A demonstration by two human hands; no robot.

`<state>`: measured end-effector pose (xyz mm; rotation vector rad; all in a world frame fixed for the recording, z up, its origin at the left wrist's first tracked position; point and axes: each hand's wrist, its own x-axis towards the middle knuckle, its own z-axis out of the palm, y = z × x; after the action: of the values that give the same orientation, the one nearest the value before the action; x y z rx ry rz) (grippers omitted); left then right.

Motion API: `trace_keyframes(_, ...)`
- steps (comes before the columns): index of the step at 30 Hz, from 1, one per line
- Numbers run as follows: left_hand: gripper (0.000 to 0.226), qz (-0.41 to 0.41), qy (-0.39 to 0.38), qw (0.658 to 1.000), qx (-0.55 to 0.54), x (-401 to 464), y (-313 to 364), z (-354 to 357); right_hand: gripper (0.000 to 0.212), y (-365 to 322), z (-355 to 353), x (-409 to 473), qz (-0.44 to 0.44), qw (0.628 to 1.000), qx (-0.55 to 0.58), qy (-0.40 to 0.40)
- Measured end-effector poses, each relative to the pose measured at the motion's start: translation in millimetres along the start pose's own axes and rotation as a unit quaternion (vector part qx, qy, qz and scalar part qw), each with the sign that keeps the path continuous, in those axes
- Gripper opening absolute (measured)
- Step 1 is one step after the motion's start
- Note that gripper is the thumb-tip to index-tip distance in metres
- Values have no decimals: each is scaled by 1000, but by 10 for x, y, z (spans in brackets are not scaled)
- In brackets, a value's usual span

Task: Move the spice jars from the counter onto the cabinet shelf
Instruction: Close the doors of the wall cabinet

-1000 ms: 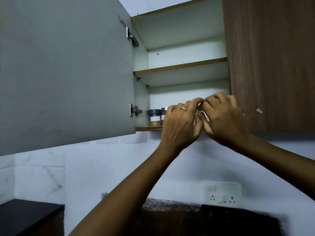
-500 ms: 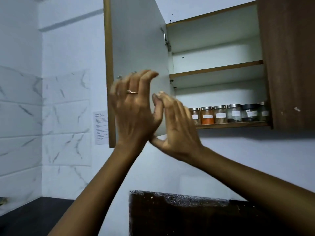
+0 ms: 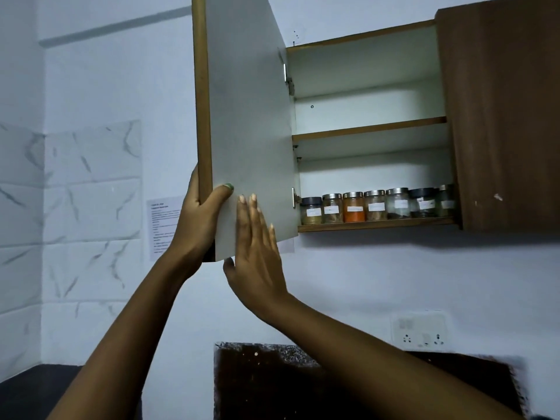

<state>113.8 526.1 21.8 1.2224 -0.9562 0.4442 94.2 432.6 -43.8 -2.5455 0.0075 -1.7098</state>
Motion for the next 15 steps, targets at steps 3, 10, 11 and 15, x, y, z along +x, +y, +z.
trace_keyframes(3,36,-22,-2,1000,-9,-12,-13,50,79,85,-23,6,-22,1000,-4,14)
trace_keyframes(10,62,8,-45,998,-45,-124,107,328,86,252,-133,-65,-20,993,42,109)
trace_keyframes(11,66,21,-57,997,-52,-141,126,392,85,297,-169,-76,-19,991,50,123)
trace_keyframes(15,80,70,-91,989,-93,-224,208,724,82,466,-361,-163,9,982,116,150)
